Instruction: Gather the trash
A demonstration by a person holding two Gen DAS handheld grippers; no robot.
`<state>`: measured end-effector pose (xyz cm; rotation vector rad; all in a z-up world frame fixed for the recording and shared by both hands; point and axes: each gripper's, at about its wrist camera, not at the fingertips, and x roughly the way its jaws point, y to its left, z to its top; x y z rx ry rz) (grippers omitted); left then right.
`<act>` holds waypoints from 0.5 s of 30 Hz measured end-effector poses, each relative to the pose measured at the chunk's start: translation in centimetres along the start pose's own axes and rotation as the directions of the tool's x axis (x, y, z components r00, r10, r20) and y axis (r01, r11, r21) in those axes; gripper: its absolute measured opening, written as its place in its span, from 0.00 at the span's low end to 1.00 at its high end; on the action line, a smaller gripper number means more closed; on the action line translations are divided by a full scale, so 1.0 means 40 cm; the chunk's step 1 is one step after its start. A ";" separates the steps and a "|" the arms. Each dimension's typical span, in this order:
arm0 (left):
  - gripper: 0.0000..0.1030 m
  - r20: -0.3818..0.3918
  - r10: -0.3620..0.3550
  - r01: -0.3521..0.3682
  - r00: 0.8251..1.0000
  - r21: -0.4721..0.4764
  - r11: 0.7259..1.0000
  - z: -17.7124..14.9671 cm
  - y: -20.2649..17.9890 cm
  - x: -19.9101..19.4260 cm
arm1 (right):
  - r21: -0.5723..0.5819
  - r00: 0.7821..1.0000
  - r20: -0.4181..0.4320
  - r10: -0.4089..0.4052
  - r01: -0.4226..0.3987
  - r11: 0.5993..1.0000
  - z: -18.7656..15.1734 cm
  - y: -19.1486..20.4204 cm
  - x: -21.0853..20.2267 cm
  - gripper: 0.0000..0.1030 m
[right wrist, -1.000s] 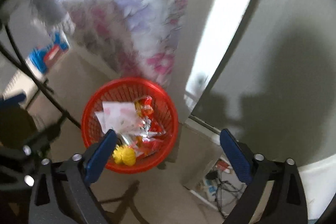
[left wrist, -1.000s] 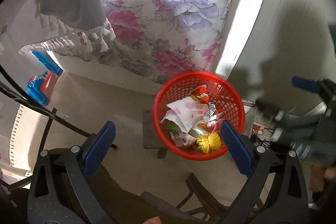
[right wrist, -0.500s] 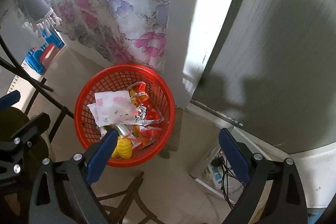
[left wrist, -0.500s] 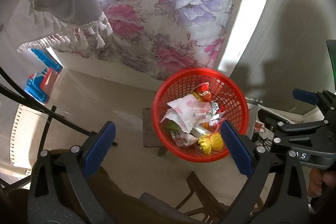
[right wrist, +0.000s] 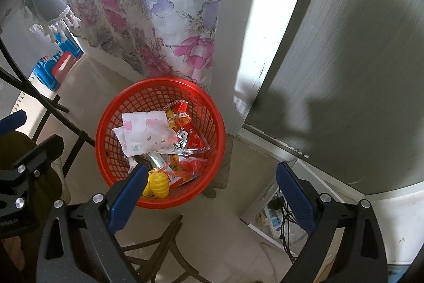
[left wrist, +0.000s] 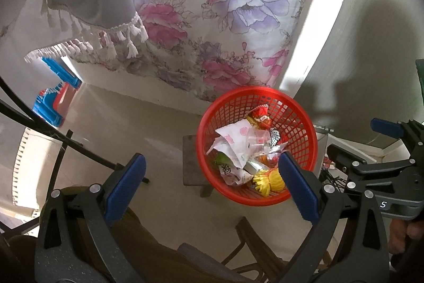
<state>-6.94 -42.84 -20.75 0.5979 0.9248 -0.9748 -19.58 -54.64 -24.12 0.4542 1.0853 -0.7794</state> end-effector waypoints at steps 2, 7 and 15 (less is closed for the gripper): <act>0.93 0.000 0.002 -0.002 1.000 0.003 1.000 0.000 -0.002 0.001 | 0.000 1.000 -0.002 0.001 -0.001 1.000 0.000 0.000 0.001 0.92; 0.93 -0.002 0.005 -0.005 1.000 -0.003 1.000 -0.001 0.000 0.002 | 0.000 1.000 -0.004 0.002 -0.002 1.000 -0.002 0.004 0.001 0.92; 0.93 0.000 0.008 -0.008 1.000 0.003 1.000 -0.001 -0.001 0.001 | 0.000 1.000 -0.003 0.002 -0.002 1.000 -0.002 0.004 0.001 0.92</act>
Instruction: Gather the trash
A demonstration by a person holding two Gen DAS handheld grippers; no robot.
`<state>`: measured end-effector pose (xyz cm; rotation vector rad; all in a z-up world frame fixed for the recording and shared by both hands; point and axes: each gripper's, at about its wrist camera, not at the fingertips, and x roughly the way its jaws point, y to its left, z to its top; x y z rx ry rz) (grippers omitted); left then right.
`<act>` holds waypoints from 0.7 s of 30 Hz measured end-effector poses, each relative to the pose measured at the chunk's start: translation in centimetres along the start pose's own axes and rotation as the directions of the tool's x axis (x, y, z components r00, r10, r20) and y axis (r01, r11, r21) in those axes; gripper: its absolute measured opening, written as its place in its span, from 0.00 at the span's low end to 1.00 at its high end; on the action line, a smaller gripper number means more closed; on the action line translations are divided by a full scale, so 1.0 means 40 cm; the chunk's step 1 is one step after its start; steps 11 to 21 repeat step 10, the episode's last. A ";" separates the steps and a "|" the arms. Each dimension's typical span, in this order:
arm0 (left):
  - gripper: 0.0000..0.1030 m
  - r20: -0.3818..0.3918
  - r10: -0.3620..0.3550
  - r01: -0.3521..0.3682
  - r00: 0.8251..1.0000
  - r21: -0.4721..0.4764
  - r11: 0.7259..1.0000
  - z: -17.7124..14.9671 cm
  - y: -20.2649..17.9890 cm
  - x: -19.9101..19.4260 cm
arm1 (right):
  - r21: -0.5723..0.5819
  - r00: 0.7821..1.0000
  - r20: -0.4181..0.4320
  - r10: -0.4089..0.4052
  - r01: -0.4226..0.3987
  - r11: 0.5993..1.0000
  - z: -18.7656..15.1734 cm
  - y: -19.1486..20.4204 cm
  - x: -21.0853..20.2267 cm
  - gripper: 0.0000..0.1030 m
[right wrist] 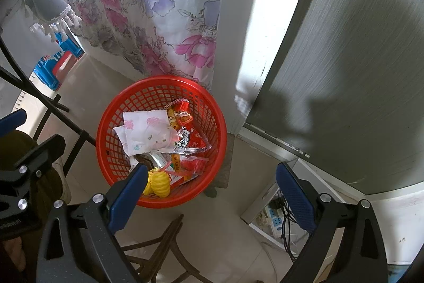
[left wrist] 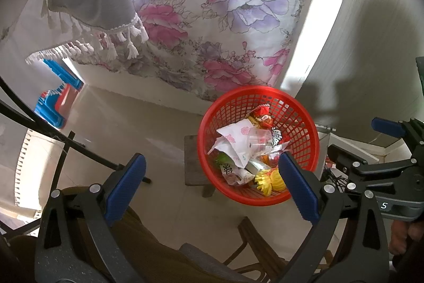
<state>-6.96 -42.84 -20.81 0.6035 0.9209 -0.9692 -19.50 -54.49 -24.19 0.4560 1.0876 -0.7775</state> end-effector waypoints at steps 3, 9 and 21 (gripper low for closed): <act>0.93 -0.002 0.002 -0.002 1.000 -0.002 1.000 0.000 0.000 0.001 | 0.001 1.000 -0.001 0.001 -0.001 1.000 0.000 0.001 0.000 0.92; 0.93 0.000 0.001 -0.001 1.000 -0.003 1.000 0.000 0.000 -0.001 | 0.002 1.000 -0.003 0.001 -0.001 1.000 -0.002 0.004 0.002 0.92; 0.93 0.001 0.002 -0.002 1.000 0.001 1.000 -0.001 -0.001 -0.002 | 0.002 1.000 -0.003 0.003 -0.003 1.000 -0.002 0.003 0.003 0.92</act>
